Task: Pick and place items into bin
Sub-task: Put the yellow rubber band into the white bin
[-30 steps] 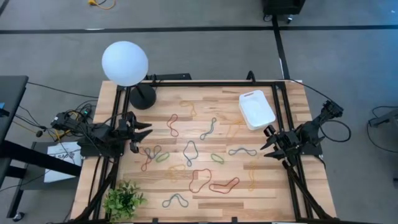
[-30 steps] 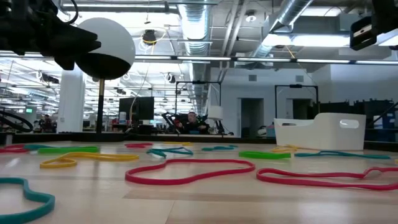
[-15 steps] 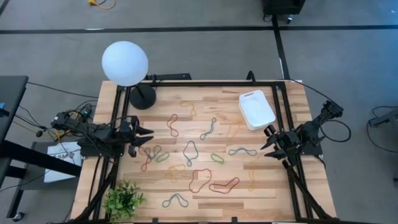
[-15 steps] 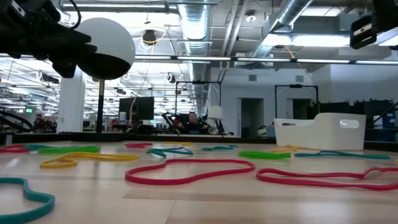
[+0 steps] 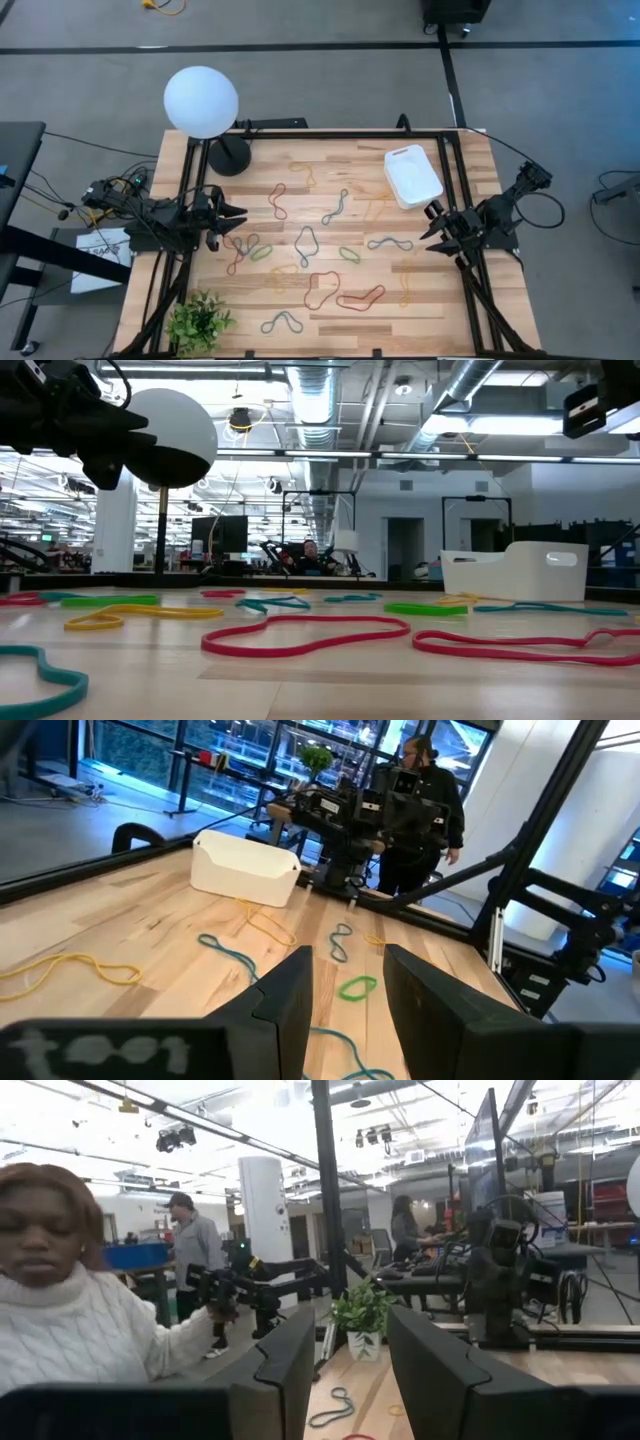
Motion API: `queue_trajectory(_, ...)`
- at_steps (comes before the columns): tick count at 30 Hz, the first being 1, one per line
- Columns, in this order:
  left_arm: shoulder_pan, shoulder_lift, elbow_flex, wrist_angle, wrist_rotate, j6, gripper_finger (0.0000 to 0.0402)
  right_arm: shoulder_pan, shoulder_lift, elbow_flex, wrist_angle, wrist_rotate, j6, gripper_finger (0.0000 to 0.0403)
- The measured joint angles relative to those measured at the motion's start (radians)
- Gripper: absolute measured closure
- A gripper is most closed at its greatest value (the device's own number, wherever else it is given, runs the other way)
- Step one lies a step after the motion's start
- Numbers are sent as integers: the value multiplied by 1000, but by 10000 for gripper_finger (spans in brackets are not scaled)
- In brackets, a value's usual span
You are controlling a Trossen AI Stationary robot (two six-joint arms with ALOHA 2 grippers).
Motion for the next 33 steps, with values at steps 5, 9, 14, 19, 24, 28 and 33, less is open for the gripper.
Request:
queue_trajectory(5, 0, 0, 0, 3, -2, 0, 288, -9, 0, 0, 51, 0, -43, 280)
queue_trajectory(9, 0, 0, -1, 9, -78, -1, 288, -40, 0, 1, 155, 1, -122, 280)
queue_trajectory(14, 0, 0, -1, 9, -144, -32, 288, -93, 2, 16, 142, 58, -198, 280)
queue_trajectory(19, -1, 0, -2, 10, -93, -33, 288, -145, 33, 16, 29, 97, -129, 283)
queue_trajectory(24, 0, 2, 42, 52, -44, 52, 288, -193, 109, 56, 56, 129, -121, 282)
queue_trajectory(28, 0, 33, 154, 15, -92, 161, 288, -229, 216, 200, -85, 165, -115, 273)
queue_trajectory(33, 0, 127, 302, -59, -132, 216, 288, -291, 483, 436, -382, 244, 35, 263)
